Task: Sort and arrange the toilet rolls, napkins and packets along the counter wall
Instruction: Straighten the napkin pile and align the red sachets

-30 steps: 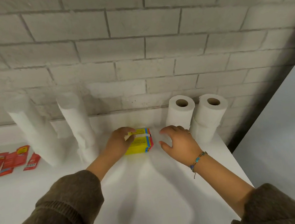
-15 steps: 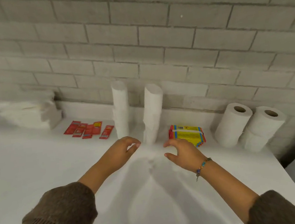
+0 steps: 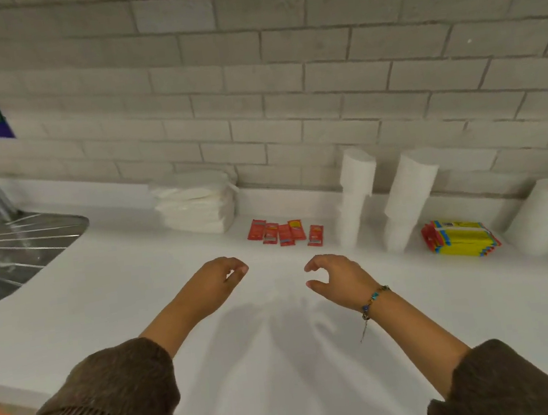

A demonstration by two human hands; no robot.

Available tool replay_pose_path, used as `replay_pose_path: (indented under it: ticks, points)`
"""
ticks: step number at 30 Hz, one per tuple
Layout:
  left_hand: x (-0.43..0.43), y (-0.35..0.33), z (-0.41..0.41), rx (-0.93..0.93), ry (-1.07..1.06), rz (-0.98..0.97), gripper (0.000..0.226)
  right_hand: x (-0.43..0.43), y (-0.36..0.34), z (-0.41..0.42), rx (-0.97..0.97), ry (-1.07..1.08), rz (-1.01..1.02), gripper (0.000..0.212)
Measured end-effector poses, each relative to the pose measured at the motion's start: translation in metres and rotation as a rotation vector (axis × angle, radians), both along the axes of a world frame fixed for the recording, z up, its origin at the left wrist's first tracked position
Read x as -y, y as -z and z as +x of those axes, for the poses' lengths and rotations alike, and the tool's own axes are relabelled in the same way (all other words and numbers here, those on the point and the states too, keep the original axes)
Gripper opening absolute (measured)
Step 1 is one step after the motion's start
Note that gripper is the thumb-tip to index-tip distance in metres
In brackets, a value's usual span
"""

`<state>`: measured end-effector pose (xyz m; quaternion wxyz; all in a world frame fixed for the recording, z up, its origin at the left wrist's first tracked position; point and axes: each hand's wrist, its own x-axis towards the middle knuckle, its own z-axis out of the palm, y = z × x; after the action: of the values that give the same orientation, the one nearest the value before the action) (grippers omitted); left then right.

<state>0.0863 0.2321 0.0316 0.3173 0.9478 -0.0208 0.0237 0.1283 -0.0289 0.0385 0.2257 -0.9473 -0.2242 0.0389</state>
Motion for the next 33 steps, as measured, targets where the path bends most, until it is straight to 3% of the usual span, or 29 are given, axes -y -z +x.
replay_pose_path:
  ticks: [9,16,24,33]
  points:
    - [-0.118,0.023,0.02,-0.036,-0.018,-0.042,0.028,-0.116,0.021,0.037,-0.047,0.01,0.011,0.03]
    - [-0.212,0.02,0.095,-0.041,0.016,-0.021,0.018,-0.195,0.028,0.103,-0.039,0.069,0.025,0.031]
    - [-0.277,-0.004,0.176,0.021,0.057,-0.009,0.025,-0.257,0.01,0.163,-0.017,0.182,0.056,0.036]
    - [-0.312,-0.021,0.263,0.101,0.074,-0.077,0.028,-0.31,-0.017,0.225,-0.029,0.401,0.308,0.049]
